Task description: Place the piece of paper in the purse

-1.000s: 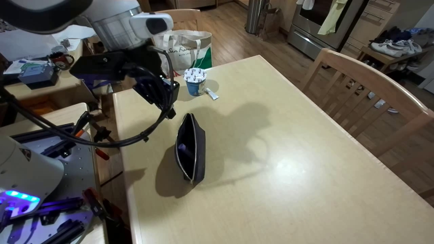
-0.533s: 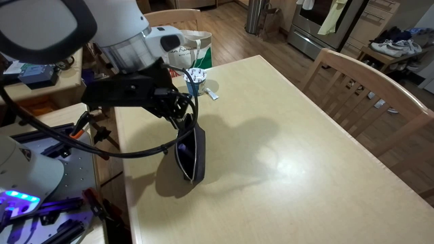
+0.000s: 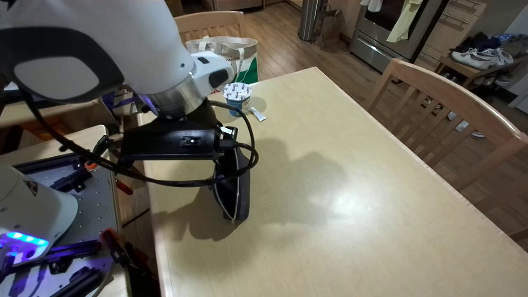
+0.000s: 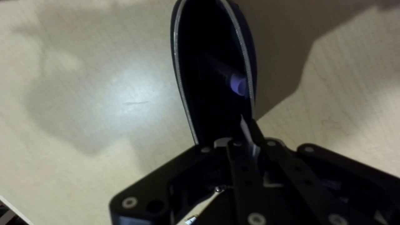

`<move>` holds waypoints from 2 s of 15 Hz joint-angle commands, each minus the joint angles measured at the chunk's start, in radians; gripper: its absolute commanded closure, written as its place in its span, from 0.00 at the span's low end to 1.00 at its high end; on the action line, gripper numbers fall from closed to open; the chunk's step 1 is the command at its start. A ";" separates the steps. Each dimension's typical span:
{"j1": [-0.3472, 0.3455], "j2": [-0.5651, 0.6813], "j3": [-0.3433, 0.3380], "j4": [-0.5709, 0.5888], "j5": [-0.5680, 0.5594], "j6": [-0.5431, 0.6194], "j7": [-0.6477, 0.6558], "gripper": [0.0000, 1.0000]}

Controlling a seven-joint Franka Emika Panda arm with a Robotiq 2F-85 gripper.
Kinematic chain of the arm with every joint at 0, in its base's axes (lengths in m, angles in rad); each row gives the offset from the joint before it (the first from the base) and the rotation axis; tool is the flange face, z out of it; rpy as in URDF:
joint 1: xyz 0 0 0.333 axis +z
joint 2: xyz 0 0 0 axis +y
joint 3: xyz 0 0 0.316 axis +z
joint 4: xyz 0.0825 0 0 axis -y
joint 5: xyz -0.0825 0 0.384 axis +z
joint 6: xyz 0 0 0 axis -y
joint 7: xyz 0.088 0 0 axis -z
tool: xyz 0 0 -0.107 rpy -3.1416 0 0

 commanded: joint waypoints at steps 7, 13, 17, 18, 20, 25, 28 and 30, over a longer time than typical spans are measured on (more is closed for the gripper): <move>0.050 0.078 -0.051 0.016 0.237 -0.032 -0.283 0.95; 0.063 0.104 -0.074 0.018 0.235 -0.033 -0.285 0.43; 0.054 0.098 -0.062 0.018 0.197 -0.024 -0.238 0.17; 0.048 0.089 -0.054 0.017 0.167 -0.024 -0.216 0.12; -0.049 0.072 0.057 0.020 0.115 -0.025 -0.181 0.02; -0.100 0.000 0.162 0.052 0.031 -0.110 -0.090 0.00; -0.093 -0.054 0.195 0.066 0.032 -0.189 -0.059 0.00; -0.090 -0.075 0.221 0.079 0.026 -0.240 -0.008 0.00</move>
